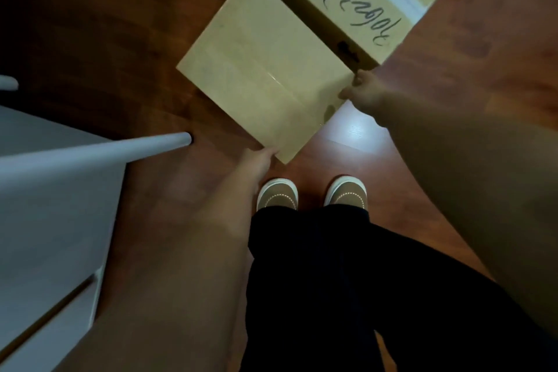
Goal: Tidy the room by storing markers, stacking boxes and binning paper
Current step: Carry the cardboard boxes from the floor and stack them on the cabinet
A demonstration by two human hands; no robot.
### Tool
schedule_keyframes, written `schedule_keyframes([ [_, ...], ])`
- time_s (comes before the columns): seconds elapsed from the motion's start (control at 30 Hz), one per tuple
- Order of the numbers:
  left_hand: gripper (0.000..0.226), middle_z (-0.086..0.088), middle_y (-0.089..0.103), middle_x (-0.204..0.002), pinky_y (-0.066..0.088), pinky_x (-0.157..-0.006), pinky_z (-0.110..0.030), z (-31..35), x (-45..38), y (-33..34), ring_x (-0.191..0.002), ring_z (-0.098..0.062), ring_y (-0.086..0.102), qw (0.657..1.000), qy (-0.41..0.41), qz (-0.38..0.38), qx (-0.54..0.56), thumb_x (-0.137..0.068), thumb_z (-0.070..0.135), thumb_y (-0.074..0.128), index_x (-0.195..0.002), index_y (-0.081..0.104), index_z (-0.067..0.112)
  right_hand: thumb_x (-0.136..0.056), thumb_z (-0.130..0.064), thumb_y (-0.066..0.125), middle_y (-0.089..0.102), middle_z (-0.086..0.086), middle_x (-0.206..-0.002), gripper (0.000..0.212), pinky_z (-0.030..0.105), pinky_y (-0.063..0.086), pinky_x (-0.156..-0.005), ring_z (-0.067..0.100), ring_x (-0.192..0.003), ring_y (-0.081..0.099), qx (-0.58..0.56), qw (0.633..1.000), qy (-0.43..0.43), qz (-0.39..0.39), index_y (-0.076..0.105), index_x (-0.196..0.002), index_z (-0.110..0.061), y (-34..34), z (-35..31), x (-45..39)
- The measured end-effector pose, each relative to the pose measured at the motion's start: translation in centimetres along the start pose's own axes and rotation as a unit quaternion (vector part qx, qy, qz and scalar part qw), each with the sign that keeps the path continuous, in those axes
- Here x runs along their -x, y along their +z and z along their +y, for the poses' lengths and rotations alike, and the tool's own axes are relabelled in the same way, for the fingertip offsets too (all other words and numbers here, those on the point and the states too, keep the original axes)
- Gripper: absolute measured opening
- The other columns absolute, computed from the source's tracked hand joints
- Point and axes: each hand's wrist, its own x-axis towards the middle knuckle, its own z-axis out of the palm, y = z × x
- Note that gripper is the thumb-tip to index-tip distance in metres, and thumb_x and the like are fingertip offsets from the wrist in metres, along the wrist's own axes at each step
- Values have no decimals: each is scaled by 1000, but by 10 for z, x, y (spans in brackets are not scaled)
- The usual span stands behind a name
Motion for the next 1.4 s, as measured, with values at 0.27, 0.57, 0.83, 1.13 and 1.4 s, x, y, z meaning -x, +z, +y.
schedule_keyframes([
  [0.27,76,4,60,-128,47,-74,-26,6,27,-2,-103,-16,63,977,-3,21,213,-67,47,79,-133,52,19,-81,-29,75,57,3,-104,50,25,49,-65,19,-91,56,-84,996,-26,24,52,-120,-8,5,-4,26],
  [0.57,80,0,59,-131,53,-94,-49,40,213,-61,-111,-23,63,942,107,87,304,-62,49,81,-134,48,39,-75,-34,81,60,0,-89,44,43,56,-67,23,-82,64,-290,952,-51,81,41,-90,-21,-51,-79,220],
  [0.83,67,7,73,-103,59,-79,-37,102,409,-70,-90,-16,72,924,235,71,294,-62,44,80,-125,57,35,-76,-38,76,62,-4,-91,37,44,54,-73,16,-80,63,-442,870,-81,202,42,-86,-31,-144,-106,394],
  [1.13,51,-3,73,-102,59,-83,-48,158,595,-76,-91,-26,72,828,400,8,393,-68,28,78,-115,59,38,-70,-39,73,69,-3,-111,27,31,52,-67,13,-84,67,-548,734,-267,301,48,-81,-37,-269,-197,556],
  [1.4,51,-4,71,-110,57,-70,-40,140,730,-186,-94,-25,71,683,553,67,472,-67,29,75,-111,57,45,-70,-23,75,64,11,-126,31,45,58,-78,30,-104,68,-610,643,-438,150,50,-87,-25,-259,-286,682],
])
